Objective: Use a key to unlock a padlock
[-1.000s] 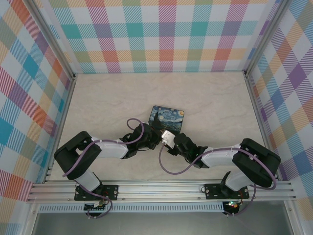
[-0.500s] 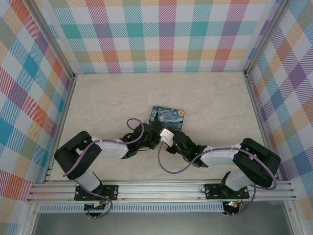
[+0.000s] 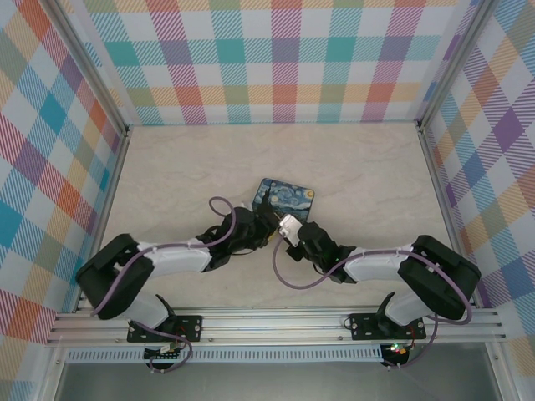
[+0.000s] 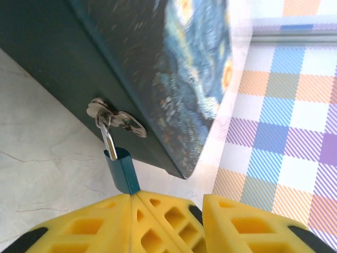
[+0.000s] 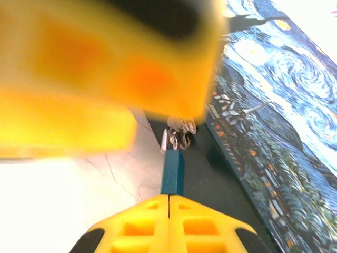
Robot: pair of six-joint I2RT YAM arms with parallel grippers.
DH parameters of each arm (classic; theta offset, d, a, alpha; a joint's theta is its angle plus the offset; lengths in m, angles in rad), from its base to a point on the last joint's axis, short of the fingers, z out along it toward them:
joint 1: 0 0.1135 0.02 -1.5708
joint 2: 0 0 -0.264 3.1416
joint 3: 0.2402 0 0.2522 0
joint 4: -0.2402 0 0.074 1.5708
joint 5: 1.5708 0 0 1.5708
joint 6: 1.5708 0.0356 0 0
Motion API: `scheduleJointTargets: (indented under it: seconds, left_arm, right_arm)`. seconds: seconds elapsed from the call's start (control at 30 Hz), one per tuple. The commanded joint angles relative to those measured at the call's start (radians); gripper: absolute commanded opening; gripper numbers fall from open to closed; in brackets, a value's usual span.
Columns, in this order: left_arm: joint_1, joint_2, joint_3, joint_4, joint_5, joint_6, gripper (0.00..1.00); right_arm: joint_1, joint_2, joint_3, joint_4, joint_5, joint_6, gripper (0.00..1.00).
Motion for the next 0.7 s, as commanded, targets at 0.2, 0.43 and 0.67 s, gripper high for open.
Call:
scheduleJointTargets:
  seconds: [0.2, 0.43, 0.67]
  left_arm:
    - [0.085, -0.249, -0.02, -0.258, -0.077, 0.145, 0.52]
    - [0.28, -0.236, 0.04, -0.348, 0.013, 0.296, 0.76]
    - [0.352, -0.048, 0.179, -0.348, 0.123, 0.454, 0.98]
  right_arm:
    - [-0.034, 0.027, -0.042, 0.01, -0.137, 0.15, 0.0]
    - [-0.097, 0.023, -0.058, 0.041, -0.263, 0.228, 0.0]
    - [-0.156, 0.016, -0.042, 0.004, -0.364, 0.287, 0.0]
